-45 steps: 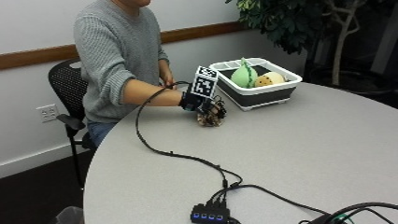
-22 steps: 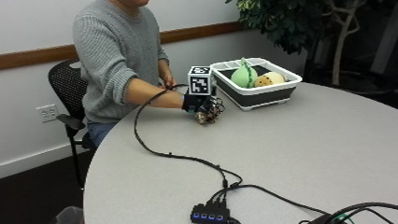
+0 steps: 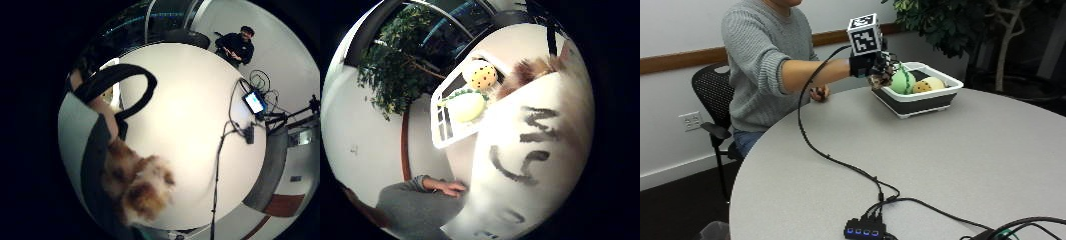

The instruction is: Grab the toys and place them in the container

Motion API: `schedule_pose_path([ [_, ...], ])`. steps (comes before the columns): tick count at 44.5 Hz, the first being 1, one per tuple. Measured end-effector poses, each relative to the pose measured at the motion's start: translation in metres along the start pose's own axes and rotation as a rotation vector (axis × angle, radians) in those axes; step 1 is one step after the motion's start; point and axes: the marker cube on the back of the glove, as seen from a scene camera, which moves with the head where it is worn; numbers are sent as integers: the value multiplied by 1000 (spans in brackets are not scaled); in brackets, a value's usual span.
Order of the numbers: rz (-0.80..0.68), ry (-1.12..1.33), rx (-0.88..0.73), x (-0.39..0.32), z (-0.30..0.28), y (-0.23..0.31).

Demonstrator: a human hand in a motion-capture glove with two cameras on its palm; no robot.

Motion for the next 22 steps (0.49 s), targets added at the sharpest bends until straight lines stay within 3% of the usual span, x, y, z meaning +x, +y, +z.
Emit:
schedule_pose_path([
  [15,-222,-4,-134,-185,53,-115],
  [22,-245,24,-158,-229,74,-141],
])
